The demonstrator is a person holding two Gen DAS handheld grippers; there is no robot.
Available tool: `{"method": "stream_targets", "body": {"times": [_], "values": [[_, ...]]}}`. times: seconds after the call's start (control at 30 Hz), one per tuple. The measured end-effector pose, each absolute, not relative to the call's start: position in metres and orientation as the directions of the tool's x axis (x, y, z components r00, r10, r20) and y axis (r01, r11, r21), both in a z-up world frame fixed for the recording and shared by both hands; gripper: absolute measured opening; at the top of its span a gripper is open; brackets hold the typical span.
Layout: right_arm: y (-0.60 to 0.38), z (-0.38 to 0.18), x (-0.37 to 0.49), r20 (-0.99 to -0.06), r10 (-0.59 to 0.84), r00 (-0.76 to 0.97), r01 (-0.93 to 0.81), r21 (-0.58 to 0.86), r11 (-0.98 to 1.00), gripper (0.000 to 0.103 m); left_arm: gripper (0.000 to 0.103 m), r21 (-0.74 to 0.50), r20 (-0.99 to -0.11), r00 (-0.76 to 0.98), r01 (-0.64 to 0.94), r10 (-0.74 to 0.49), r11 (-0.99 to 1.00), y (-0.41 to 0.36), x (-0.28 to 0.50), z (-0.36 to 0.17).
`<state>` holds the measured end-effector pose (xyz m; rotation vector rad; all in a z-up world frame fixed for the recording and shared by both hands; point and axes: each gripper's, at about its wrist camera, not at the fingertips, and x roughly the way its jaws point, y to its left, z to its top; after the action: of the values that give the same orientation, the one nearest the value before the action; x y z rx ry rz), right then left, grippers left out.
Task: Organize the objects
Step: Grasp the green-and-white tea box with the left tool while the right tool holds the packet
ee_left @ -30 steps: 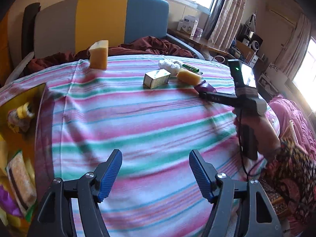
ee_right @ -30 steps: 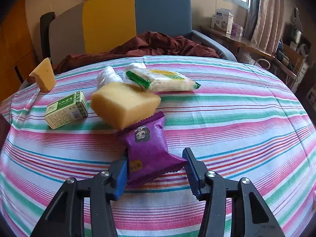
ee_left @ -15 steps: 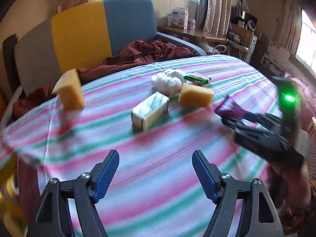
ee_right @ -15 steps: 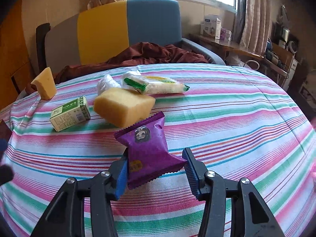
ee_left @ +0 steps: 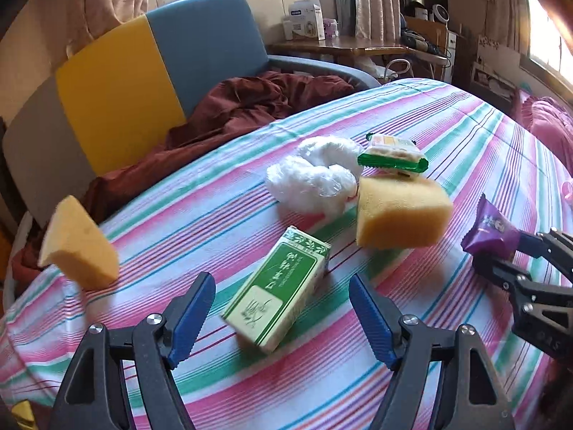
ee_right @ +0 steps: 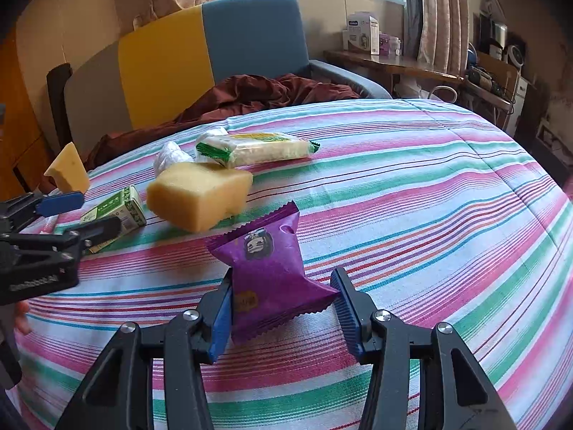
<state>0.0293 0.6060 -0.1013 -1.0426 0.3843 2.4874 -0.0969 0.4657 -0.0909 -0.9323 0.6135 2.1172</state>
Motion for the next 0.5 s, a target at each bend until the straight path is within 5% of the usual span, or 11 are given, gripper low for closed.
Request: {"method": "stream_targets", "body": {"times": [0.13,0.37,0.5], "values": [[0.605,-0.102,0.029,-0.726,0.266,-0.634,-0.471,0.089,-0.878,0.052,0.072,0.074,-0.75,-0.459,-0.774,0.477,-0.629,0.467,-0.095,-0.094],[0.602,-0.102,0.029,-0.725,0.267,-0.634,-0.464,0.081,-0.882,0.052,0.031,0.081,-0.734,-0.481,-0.762,0.479,-0.642,0.465,-0.093,-0.096],[0.602,-0.102,0.029,-0.725,0.269,-0.634,-0.463,0.077,-0.883,0.052,0.03,0.062,-0.736,-0.485,-0.742,0.471,-0.667,0.456,-0.091,-0.098]]}}
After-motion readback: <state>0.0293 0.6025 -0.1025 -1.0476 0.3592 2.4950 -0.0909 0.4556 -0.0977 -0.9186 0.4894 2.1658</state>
